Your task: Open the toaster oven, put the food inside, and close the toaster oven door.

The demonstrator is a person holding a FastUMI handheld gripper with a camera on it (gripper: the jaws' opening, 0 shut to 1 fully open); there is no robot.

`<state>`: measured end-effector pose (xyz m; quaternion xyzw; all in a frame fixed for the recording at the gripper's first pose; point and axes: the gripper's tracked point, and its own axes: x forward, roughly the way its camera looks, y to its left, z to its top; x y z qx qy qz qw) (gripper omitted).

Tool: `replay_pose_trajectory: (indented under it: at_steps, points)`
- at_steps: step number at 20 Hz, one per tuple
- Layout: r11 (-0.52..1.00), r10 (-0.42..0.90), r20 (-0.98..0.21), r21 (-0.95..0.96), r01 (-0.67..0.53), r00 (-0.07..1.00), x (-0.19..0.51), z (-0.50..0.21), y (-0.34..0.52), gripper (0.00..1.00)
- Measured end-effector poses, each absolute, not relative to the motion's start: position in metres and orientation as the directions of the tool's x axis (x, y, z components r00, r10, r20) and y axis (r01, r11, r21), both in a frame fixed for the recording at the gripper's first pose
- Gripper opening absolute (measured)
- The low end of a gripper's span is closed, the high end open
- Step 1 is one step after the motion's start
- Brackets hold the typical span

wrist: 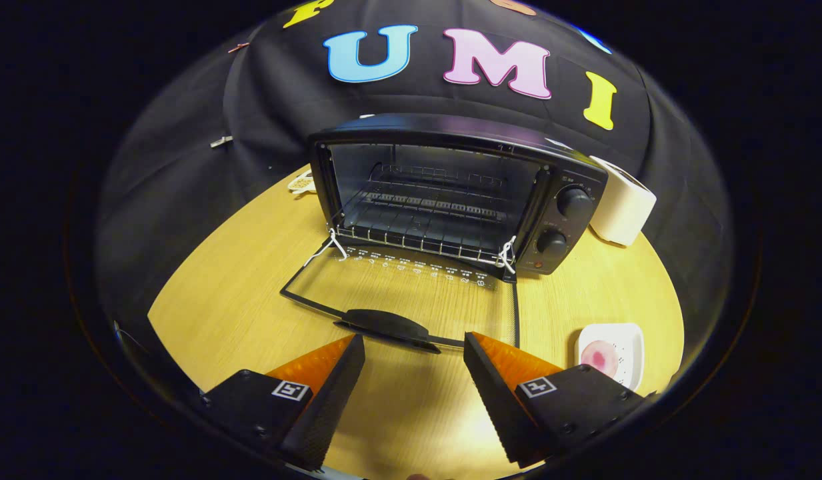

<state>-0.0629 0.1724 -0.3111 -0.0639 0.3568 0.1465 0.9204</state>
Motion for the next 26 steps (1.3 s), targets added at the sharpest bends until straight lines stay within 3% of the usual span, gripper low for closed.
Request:
replay_pose_trajectory:
  at_steps: [4, 10, 18, 26]
  points:
    - [0.929, 0.266, -0.666, -0.016, -0.37, 0.697, -0.066, -0.276, 0.121, 0.98]
    - [0.946, 0.251, -0.674, 0.018, -0.325, 0.695, -0.055, -0.25, 0.029, 0.98]
    - [0.983, 0.158, -0.767, 0.065, -0.171, 0.622, -0.049, -0.283, -0.099, 0.99]
    - [0.982, 0.126, -0.848, 0.035, -0.184, 0.514, -0.051, -0.337, -0.159, 1.0]
